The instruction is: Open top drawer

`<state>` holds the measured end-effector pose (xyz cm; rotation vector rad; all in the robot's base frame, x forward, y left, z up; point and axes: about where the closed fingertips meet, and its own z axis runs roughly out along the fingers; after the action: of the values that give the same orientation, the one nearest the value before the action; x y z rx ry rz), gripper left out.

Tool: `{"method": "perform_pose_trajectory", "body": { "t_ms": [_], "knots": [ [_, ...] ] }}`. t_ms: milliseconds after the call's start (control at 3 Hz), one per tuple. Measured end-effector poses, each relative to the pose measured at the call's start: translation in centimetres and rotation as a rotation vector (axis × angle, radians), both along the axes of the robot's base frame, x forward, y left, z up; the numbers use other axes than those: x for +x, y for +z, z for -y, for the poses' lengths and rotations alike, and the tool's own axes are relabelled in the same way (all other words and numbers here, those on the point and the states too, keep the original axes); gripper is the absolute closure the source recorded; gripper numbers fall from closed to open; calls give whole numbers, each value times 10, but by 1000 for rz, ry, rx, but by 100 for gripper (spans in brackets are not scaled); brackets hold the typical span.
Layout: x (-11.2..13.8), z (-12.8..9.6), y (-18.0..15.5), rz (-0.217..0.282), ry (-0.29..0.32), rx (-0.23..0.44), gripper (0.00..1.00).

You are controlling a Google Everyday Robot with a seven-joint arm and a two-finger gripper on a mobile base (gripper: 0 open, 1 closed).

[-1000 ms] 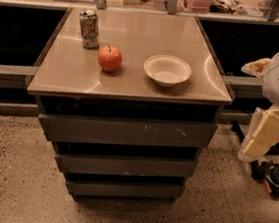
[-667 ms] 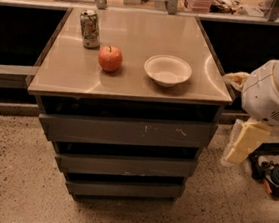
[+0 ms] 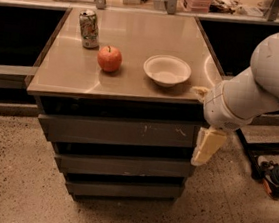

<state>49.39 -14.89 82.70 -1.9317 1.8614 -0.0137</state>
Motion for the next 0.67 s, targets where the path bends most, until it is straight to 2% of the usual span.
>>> {"method": "perform_pose_trajectory", "body": {
  "t_ms": [667],
  "knots": [
    [1,0,-7,1,10,-13,0]
  ]
}}
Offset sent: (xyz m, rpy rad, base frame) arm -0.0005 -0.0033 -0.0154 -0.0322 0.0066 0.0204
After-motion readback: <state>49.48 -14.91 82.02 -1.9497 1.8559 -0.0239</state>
